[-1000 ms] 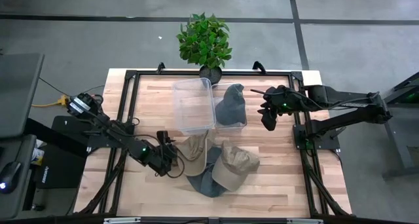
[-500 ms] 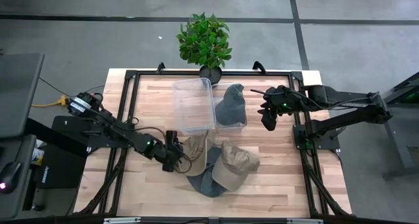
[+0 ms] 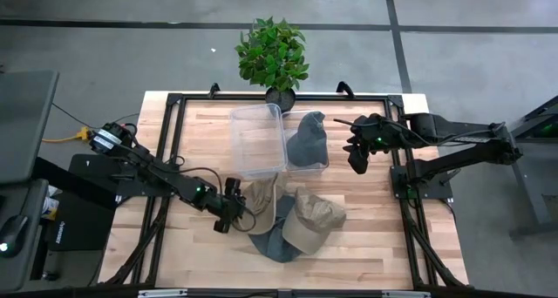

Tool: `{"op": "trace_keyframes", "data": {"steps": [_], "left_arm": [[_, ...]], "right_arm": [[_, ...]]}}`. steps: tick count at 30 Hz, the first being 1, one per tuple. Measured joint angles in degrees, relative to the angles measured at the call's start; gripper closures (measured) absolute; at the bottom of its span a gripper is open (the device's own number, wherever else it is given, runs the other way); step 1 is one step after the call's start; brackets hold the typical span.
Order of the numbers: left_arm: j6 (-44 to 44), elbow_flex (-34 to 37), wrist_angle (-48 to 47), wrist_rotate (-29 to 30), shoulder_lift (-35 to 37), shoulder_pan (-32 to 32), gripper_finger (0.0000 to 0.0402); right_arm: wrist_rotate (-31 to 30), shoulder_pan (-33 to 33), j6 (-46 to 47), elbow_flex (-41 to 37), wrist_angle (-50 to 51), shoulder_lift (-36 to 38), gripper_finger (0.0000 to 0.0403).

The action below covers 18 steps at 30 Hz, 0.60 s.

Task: Pick & Place hat
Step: Put the left brown cap into the left transparent bin

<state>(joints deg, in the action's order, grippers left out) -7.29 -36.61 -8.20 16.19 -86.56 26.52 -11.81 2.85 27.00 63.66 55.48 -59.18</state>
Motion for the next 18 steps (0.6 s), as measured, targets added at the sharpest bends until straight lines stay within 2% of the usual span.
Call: {"op": "trace_keyframes", "data": {"steps": [3,6,18], "left_arm": [[0.0,0.01,1.1,1.15,0.0,0.0,0.0166],[0.04,-0.01,2.54,2.67,0.02,0.0,0.0189],[-1.96,-0.01,2.23,2.69,0.02,0.11,0.035]], "right_arm": [[0.0,0.01,0.15,0.0,0.0,0.0,0.0272],[-0.01,0.01,0.53,0.0,0.0,0.0,0.0272],[-0.02,0.02,1.42,0.0,0.02,0.0,0.0272]]}}
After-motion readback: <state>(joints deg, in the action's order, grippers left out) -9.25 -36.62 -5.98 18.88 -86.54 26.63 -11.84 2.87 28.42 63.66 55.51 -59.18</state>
